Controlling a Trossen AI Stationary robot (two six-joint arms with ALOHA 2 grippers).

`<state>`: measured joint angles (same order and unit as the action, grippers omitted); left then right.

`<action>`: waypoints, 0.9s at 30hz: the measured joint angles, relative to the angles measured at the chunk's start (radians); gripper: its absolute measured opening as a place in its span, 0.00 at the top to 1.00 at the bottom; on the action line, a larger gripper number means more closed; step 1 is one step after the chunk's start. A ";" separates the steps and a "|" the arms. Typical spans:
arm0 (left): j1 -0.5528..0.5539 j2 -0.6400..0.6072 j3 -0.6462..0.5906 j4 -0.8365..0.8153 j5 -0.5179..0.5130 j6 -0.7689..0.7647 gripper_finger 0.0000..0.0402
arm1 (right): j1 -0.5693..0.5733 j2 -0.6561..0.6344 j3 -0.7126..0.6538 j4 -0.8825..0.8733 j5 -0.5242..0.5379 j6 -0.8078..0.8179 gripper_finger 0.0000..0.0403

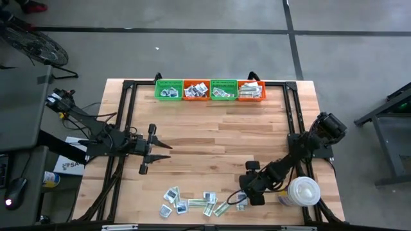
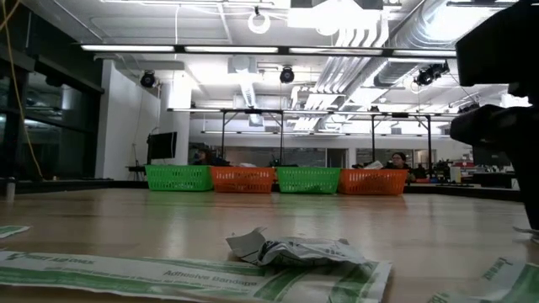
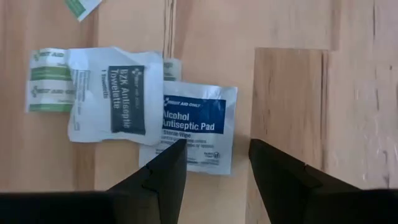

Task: Pick & Place First Aid Supplies
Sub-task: Put the blue alcohol pad in the left green bin

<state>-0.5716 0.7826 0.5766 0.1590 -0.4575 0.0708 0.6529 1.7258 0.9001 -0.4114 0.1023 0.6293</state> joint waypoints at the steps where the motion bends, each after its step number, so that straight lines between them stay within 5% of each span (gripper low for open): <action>1: 0.000 0.000 0.000 -0.007 0.000 0.000 0.65 | 0.005 0.011 0.003 -0.001 0.007 0.000 0.57; 11: 0.000 0.000 0.000 -0.009 -0.001 -0.002 0.65 | 0.056 0.094 0.013 -0.007 0.070 0.068 0.59; 24: 0.000 0.000 0.000 -0.025 -0.001 -0.010 0.65 | 0.053 0.095 0.011 -0.003 0.050 0.105 0.97; 27: 0.000 0.000 0.000 -0.045 -0.001 -0.024 0.65 | 0.054 0.094 0.011 0.000 0.065 0.117 0.99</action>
<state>-0.5713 0.7830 0.5764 0.1143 -0.4583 0.0467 0.7068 1.8195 0.9110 -0.4119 0.1674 0.7462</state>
